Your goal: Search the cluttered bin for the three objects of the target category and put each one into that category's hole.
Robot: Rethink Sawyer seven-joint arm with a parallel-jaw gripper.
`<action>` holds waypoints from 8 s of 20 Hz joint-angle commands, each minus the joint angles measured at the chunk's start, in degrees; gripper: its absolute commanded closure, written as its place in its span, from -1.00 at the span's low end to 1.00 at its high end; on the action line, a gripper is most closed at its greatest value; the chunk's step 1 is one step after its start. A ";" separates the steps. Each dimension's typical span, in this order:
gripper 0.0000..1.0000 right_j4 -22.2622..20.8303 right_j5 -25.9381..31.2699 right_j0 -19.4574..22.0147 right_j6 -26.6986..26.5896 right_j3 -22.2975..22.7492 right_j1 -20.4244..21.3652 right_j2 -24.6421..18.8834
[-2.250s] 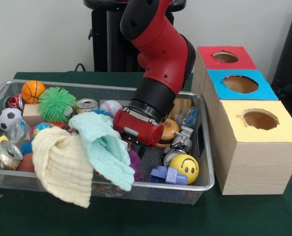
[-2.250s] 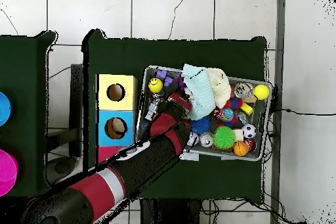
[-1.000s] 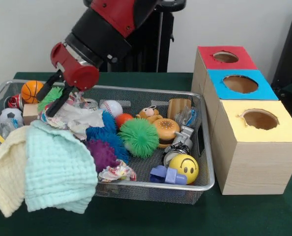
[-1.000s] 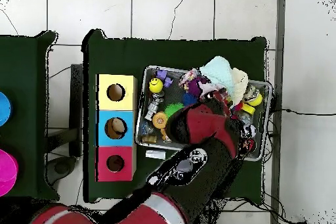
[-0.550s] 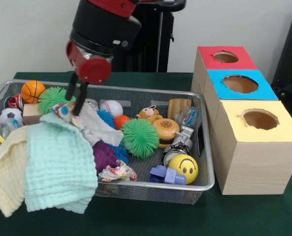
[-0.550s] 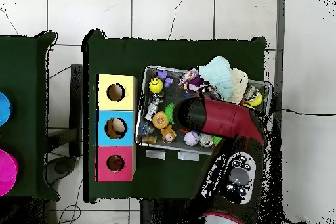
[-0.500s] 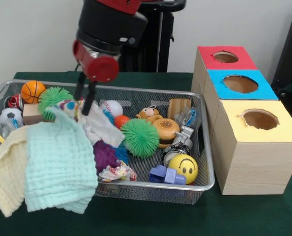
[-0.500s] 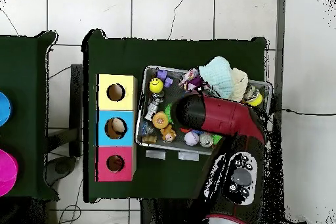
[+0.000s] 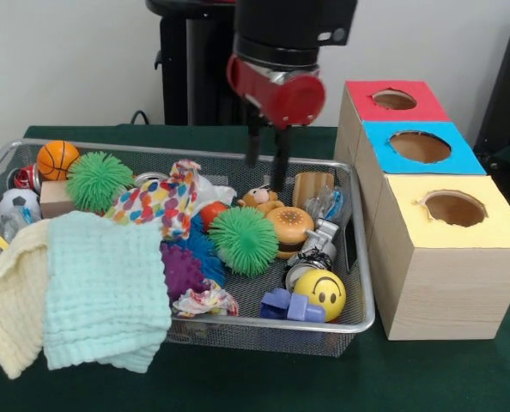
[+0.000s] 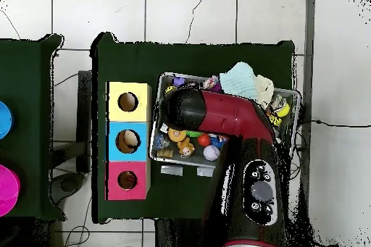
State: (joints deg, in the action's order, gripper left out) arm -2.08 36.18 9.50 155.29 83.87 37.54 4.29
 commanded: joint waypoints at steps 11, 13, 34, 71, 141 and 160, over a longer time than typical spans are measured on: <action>-1.00 -7.89 3.38 -3.37 -4.80 7.54 -2.58 -3.79; -1.00 -9.13 2.06 -3.72 -4.17 7.73 -3.34 -3.26; -1.00 -15.82 -3.44 -7.41 1.92 10.20 -10.02 3.32; -1.00 -9.50 1.76 1.70 -6.74 20.26 -9.34 -12.40; -1.00 -30.17 -11.89 -3.96 -1.05 5.92 -16.93 -1.10; 1.00 -30.06 -17.01 -4.58 -0.86 4.89 -19.22 -3.59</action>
State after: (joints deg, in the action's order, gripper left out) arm -29.34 25.36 4.88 155.29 93.68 22.93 3.10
